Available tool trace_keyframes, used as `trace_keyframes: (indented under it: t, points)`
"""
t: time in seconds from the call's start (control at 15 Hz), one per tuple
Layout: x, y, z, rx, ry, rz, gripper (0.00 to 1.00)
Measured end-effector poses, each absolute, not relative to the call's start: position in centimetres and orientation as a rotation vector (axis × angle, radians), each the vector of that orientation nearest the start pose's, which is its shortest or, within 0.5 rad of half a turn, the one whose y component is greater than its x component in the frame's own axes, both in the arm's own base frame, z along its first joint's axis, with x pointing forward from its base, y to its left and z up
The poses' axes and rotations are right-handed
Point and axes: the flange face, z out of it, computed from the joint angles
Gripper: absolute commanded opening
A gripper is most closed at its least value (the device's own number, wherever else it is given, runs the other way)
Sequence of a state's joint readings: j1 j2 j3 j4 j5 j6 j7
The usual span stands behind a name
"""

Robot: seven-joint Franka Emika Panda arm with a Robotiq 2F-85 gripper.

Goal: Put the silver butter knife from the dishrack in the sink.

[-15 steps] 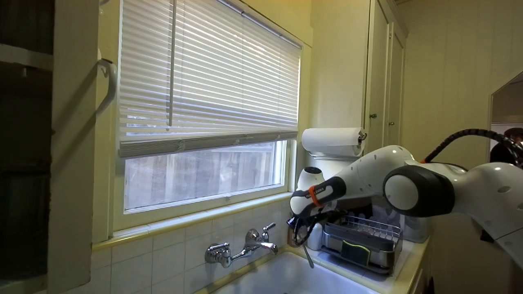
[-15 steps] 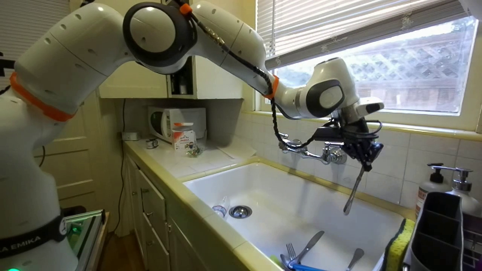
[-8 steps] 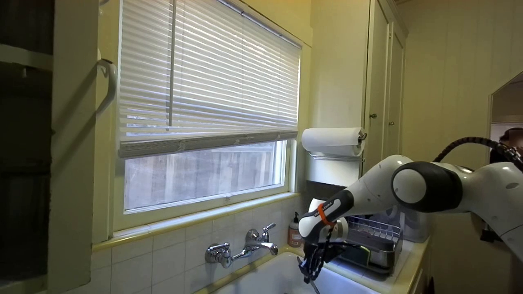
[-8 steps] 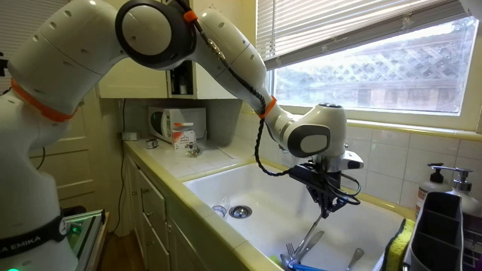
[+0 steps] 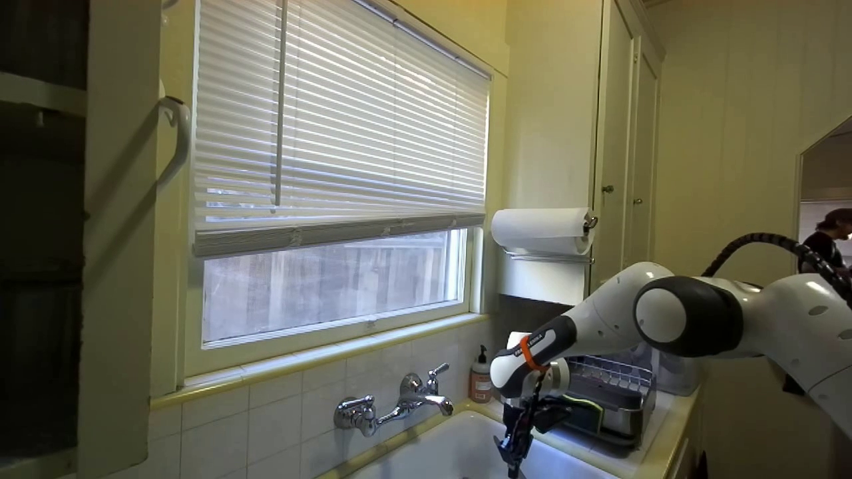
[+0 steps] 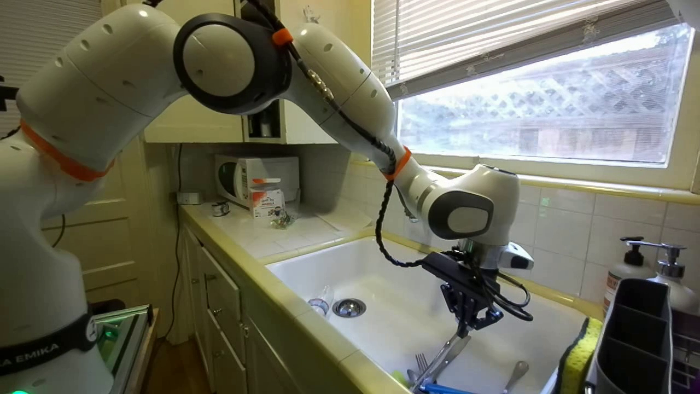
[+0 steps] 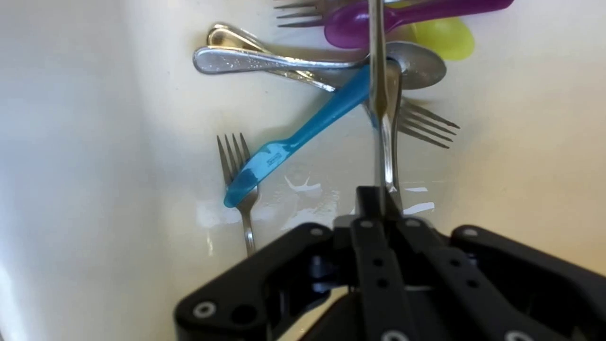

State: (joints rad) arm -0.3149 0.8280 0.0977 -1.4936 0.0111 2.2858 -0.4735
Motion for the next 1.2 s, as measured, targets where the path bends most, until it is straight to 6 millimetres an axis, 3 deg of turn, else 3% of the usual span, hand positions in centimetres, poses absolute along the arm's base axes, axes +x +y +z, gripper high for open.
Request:
trace_keyframes:
  t: [0.33, 0.6, 1.2]
  points:
    - [73.2, -13.1, 15.0, -3.029, -0.326, -0.037, 0.01]
    - [75.3, -10.7, 12.6, -3.017, -0.306, 0.027, 0.01]
    - [77.1, -11.4, 7.8, -3.007, -0.221, 0.071, 0.01]
